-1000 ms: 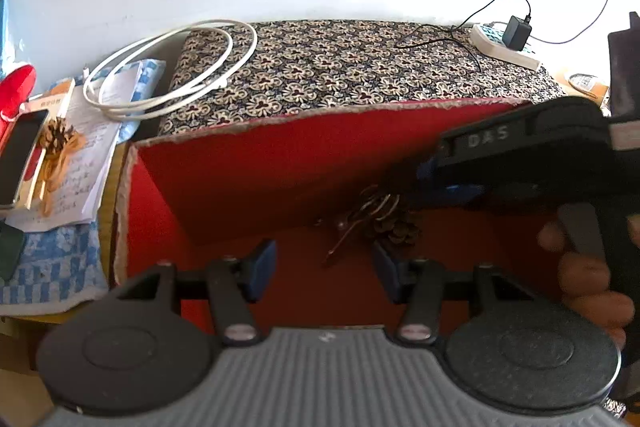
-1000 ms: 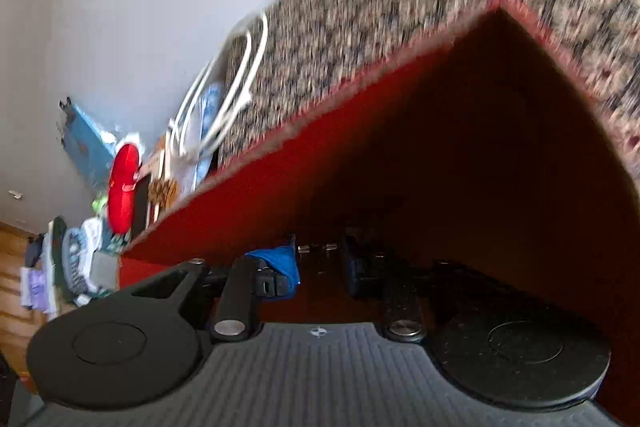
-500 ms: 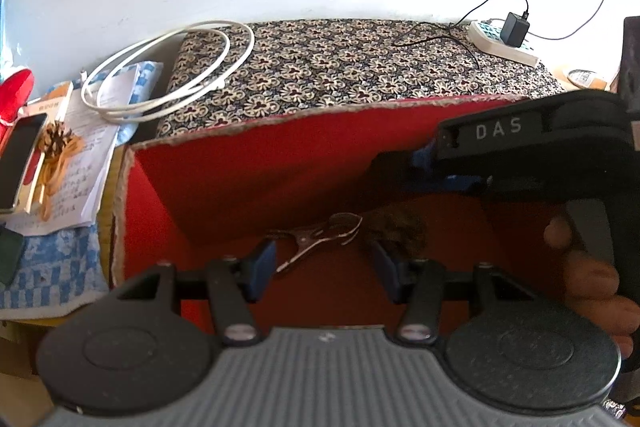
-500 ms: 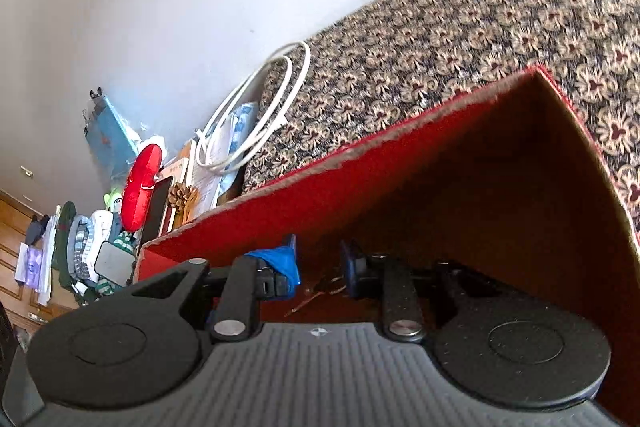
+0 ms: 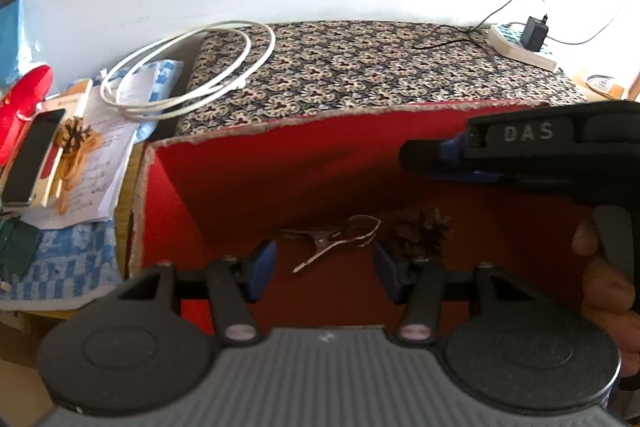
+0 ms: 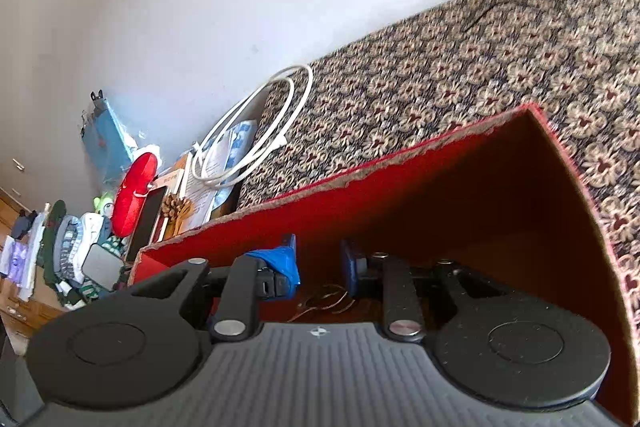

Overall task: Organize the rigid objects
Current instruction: 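Withdraw the right gripper from the box toward the tape roll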

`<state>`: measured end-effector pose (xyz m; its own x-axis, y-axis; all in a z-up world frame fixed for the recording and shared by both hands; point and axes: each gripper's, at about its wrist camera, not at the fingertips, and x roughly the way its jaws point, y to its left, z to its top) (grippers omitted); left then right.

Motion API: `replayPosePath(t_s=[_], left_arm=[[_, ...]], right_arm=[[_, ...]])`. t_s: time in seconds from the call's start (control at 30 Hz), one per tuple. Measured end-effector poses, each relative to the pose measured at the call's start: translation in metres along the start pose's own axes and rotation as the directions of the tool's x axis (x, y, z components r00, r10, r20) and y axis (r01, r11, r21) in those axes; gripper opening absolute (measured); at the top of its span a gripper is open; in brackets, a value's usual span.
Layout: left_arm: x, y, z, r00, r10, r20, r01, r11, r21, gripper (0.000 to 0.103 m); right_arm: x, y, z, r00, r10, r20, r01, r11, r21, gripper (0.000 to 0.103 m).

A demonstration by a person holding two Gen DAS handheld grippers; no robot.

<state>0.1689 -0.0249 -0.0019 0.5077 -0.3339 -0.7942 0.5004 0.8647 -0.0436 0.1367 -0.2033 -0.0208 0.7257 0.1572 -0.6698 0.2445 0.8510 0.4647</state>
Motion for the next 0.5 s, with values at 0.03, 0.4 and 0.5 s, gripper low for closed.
replayPosePath(t_s=[0.03, 0.4, 0.5], left_arm=[[0.000, 0.000, 0.000, 1.000, 0.018, -0.005, -0.018, 1.000, -0.009, 0.054], [-0.020, -0.016, -0.009, 0.985, 0.169, 0.033, -0.169, 0.986, 0.004, 0.056], [-0.033, -0.018, -0.011, 0.979, 0.194, 0.062, -0.194, 0.981, -0.007, 0.056]], right_arm=[[-0.004, 0.003, -0.001, 1.000, -0.013, 0.015, 0.014, 1.000, -0.017, 0.008], [-0.050, 0.023, -0.024, 0.987, -0.090, 0.132, 0.109, 0.983, -0.145, 0.009], [-0.065, 0.026, -0.031, 0.985, -0.089, 0.148, 0.112, 0.981, -0.161, 0.010]])
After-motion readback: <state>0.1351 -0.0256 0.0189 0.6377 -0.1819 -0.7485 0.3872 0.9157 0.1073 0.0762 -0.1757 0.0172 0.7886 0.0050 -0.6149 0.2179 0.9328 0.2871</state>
